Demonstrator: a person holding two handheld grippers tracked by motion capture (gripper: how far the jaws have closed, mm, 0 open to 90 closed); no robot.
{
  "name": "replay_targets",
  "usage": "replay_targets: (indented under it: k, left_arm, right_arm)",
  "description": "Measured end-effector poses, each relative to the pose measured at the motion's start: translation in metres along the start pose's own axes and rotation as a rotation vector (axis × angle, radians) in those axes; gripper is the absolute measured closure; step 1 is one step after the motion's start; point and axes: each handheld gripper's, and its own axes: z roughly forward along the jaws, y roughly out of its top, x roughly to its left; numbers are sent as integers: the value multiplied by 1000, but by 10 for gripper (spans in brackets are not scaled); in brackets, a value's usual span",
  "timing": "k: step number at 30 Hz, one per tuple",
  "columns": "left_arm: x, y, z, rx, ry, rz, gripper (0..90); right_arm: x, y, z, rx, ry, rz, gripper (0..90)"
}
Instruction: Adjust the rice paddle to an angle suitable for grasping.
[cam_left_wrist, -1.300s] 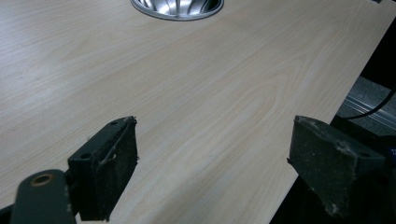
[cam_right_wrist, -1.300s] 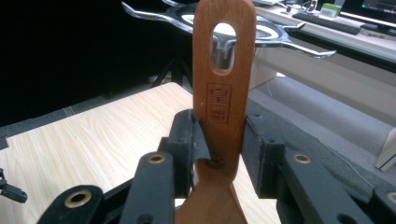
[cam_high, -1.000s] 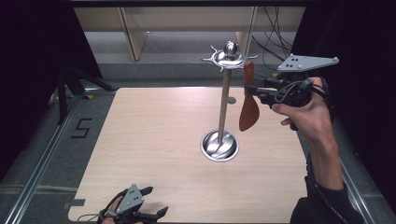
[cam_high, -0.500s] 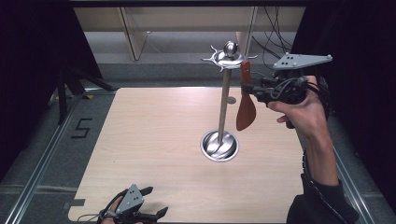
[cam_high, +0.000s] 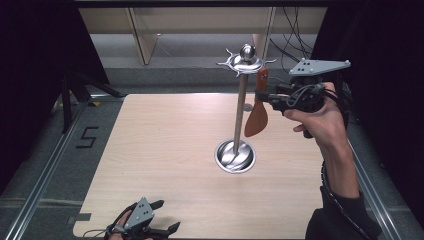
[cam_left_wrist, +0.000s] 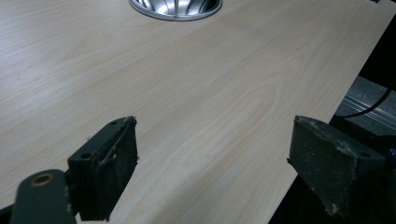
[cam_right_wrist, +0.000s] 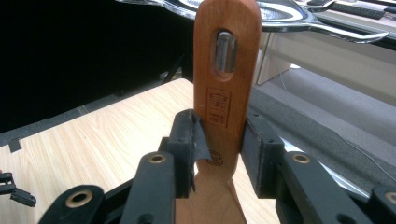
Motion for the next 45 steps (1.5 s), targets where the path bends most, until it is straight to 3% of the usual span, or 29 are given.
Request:
replay_targets:
  k: [10, 15, 16, 17, 19, 25, 28, 29, 30, 31, 34, 35, 36, 38, 40, 41, 45]
  left_arm:
    - [0, 0, 0, 5, -1, -1, 148]
    - [0, 0, 0, 1, 1, -6, 148]
    - [0, 0, 0, 0, 1, -5, 148]
    - [0, 0, 0, 0, 2, -6, 149]
    - [0, 0, 0, 6, 0, -5, 149]
    - [0, 0, 0, 0, 3, -6, 149]
    - [1, 0, -1, 9, 2, -1, 148]
    - [1, 0, 0, 2, 4, 0, 149]
    - [1, 0, 0, -3, 6, -3, 149]
    - [3, 0, -1, 25, 16, 23, 149]
    - [2, 0, -1, 16, 14, 16, 148]
    - [0, 0, 0, -5, 2, -10, 148]
    - [0, 0, 0, -7, 3, -8, 149]
    - [3, 0, -2, 21, 15, 26, 149]
    - [2, 0, -1, 23, 16, 21, 148]
    - [0, 0, 0, -2, 0, -10, 149]
    - [0, 0, 0, 11, 5, -6, 149]
  right_arm:
    - [0, -2, 0, -2, 22, 20, 672]
    - [-1, -6, -1, 1, 18, 5, 642]
    - [0, -7, -2, 2, 15, 24, 633]
    - [-1, -8, -2, -3, 17, 6, 620]
    - [-1, -11, -4, -4, 16, 22, 581]
    - [0, -20, -9, -10, -8, 37, 487]
    - [2, -25, -12, -9, -7, 69, 463]
    - [1, -27, -12, -20, -12, 56, 455]
    - [3, -30, -13, -31, -20, 74, 452]
    - [3, -31, -15, -41, -27, 64, 449]
    - [4, -38, -18, -48, -30, 82, 439]
    - [4, -40, -19, -45, -42, 75, 433]
    - [4, -42, -19, -54, -54, 65, 427]
    - [5, -46, -20, -39, -57, 75, 416]
    - [6, -49, -19, -38, -56, 94, 415]
    - [4, -51, -19, -42, -56, 77, 414]
    - [4, -58, -19, -46, -61, 89, 411]
